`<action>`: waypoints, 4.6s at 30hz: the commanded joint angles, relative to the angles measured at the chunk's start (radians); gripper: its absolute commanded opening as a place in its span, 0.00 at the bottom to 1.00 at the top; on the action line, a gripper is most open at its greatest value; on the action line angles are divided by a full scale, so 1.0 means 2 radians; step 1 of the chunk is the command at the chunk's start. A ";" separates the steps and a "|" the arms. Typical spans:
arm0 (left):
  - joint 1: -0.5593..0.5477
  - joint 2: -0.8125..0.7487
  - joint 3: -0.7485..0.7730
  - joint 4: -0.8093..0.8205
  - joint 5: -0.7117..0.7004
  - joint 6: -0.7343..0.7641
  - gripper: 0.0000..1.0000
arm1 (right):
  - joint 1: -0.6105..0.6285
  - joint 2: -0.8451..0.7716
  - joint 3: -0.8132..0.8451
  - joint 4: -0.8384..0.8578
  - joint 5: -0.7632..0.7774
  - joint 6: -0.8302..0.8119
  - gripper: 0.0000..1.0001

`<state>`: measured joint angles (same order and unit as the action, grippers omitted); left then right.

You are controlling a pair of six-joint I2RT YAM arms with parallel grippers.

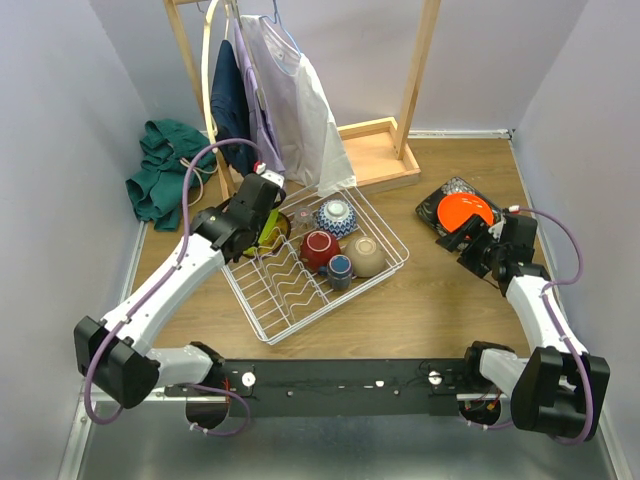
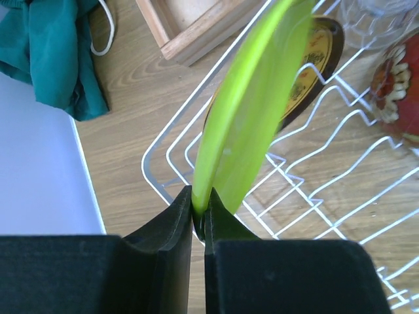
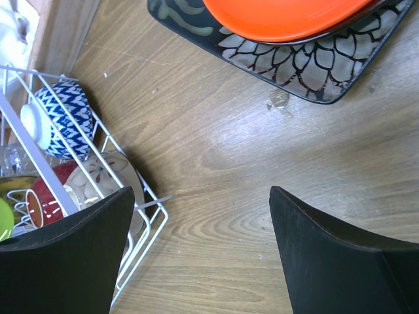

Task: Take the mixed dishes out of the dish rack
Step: Pick up the plate from the dish rack, then place the plate at the center of the board.

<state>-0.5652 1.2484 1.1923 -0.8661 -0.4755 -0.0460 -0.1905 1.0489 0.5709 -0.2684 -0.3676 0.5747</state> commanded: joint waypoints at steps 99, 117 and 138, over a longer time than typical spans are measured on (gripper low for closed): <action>0.161 -0.192 -0.088 0.051 0.173 -0.103 0.99 | -0.100 0.209 0.187 0.045 0.045 0.090 0.01; 0.161 -0.185 -0.092 0.059 0.189 -0.101 0.99 | -0.106 0.288 0.214 0.003 0.077 0.042 0.65; 0.161 -0.124 -0.062 0.045 0.188 -0.078 0.99 | -0.044 0.130 0.151 -0.044 0.095 0.008 0.91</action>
<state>-0.2478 0.9787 1.0286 -0.7525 -0.1005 -0.2367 -0.3389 1.3766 0.9073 -0.3367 -0.1932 0.6090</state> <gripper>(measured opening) 0.988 0.911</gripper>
